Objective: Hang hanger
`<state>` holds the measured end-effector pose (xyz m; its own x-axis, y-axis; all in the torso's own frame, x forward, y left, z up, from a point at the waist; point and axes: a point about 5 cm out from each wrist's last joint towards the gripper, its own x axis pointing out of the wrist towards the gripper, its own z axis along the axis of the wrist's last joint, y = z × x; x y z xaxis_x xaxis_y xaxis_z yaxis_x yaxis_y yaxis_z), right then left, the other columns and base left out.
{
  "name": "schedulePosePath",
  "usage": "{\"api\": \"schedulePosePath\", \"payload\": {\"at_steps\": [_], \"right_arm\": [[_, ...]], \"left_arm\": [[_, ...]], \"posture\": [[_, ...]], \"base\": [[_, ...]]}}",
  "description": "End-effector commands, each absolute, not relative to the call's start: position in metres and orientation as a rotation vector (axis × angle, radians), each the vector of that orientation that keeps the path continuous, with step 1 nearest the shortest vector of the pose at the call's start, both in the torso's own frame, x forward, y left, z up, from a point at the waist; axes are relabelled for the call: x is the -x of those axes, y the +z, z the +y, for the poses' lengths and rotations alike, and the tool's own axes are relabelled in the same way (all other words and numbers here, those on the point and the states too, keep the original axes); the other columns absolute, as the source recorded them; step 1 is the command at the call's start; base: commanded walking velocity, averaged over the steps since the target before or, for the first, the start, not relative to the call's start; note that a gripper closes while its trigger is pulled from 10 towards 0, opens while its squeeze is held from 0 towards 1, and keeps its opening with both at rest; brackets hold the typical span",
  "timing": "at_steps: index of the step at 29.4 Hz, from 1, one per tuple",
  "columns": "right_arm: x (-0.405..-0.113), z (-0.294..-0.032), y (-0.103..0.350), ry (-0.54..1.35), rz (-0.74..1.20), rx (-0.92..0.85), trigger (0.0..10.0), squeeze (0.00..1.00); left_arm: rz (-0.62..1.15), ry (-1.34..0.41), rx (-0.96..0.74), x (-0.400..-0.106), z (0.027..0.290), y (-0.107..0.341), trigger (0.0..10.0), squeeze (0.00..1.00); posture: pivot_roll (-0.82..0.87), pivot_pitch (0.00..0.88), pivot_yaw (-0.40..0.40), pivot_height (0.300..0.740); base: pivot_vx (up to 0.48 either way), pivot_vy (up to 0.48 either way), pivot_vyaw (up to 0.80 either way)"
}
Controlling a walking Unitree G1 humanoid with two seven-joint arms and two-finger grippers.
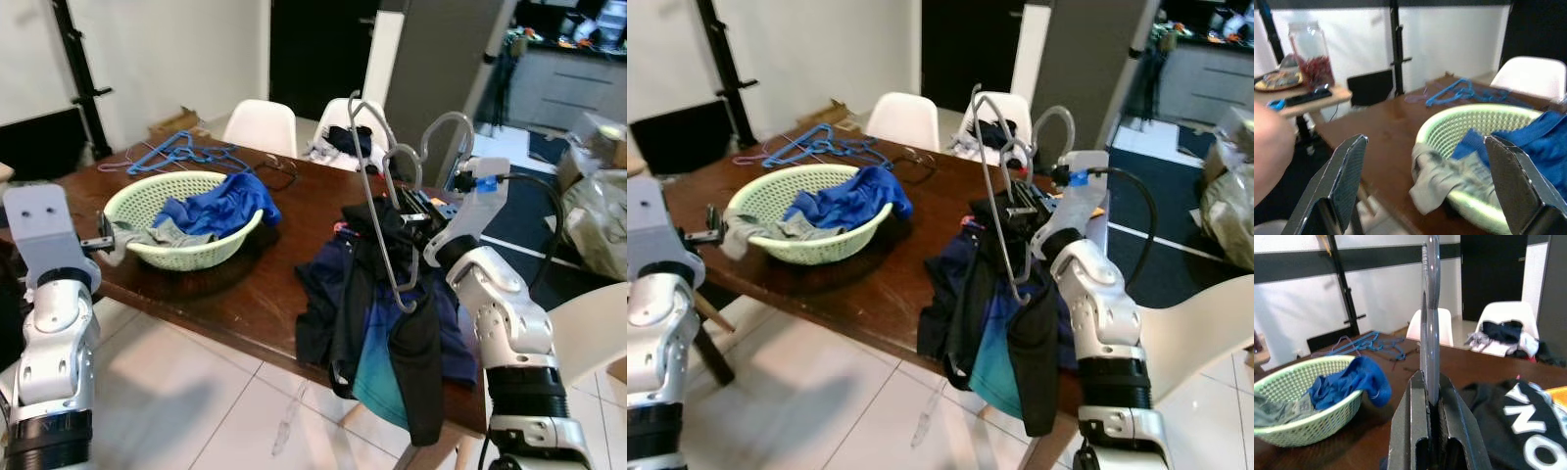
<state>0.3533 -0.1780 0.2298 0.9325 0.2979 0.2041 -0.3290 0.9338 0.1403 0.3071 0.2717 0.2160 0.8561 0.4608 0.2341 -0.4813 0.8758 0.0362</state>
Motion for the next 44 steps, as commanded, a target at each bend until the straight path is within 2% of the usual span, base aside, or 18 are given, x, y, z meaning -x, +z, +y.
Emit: {"api": "schedulePosePath", "payload": {"at_steps": [1, 18, 22, 23, 25, 27, 30, 34, 37, 44], "right_arm": [[-0.356, -0.178, 0.235, 0.317, -0.195, -0.182, 10.0, 0.00], [-0.357, -0.188, 0.239, 0.282, -0.206, -0.182, 10.0, 0.00], [-0.358, -0.190, 0.239, 0.271, -0.204, -0.181, 10.0, 0.00], [-0.358, -0.192, 0.239, 0.265, -0.202, -0.184, 10.0, 0.00], [-0.358, -0.192, 0.239, 0.265, -0.202, -0.184, 10.0, 0.00], [-0.359, -0.195, 0.239, 0.256, -0.195, -0.175, 10.0, 0.00], [-0.359, -0.198, 0.240, 0.247, -0.196, -0.177, 10.0, 0.00], [-0.359, -0.198, 0.240, 0.247, -0.196, -0.177, 10.0, 0.00], [-0.359, -0.204, 0.242, 0.233, -0.196, -0.151, 10.0, 0.00], [-0.361, -0.208, 0.244, 0.223, -0.189, -0.141, 10.0, 0.00]], "left_arm": [[-0.229, 0.489, -0.110, -0.307, 0.272, 0.217, 10.0, 0.00], [-0.228, 0.468, -0.099, -0.311, 0.269, 0.215, 10.0, 0.00], [-0.224, 0.409, -0.053, -0.314, 0.264, 0.214, 10.0, 0.00], [-0.218, 0.327, -0.006, -0.318, 0.255, 0.214, 10.0, 0.00], [-0.218, 0.327, -0.006, -0.318, 0.255, 0.214, 10.0, 0.00], [-0.178, 0.203, 0.034, -0.322, 0.238, 0.209, 10.0, 0.00], [-0.108, 0.170, 0.040, -0.322, 0.228, 0.199, 10.0, 0.00], [-0.108, 0.170, 0.040, -0.322, 0.228, 0.199, 10.0, 0.00], [0.065, 0.146, 0.079, -0.319, 0.223, 0.175, 10.0, 0.00], [0.197, 0.185, 0.088, -0.317, 0.229, 0.161, 10.0, 0.00]], "posture": [[0.10, 0.002, -0.071, 0.740], [0.09, 0.013, -0.065, 0.740], [0.09, 0.014, -0.064, 0.740], [0.09, 0.014, -0.064, 0.740], [0.09, 0.014, -0.064, 0.740], [0.09, 0.015, -0.061, 0.740], [0.09, 0.016, -0.059, 0.740], [0.09, 0.016, -0.059, 0.740], [0.09, 0.021, -0.065, 0.740], [0.09, 0.023, -0.064, 0.740]], "base": [[0.296, 0.000, 0.00], [0.290, 0.000, 0.00], [0.141, 0.000, 0.00], [0.000, 0.000, 0.00], [0.000, 0.000, 0.00], [0.000, 0.000, -0.40], [0.000, 0.000, -0.80], [0.000, 0.000, -0.80], [0.000, 0.000, 0.00], [0.000, 0.000, 0.00]]}}
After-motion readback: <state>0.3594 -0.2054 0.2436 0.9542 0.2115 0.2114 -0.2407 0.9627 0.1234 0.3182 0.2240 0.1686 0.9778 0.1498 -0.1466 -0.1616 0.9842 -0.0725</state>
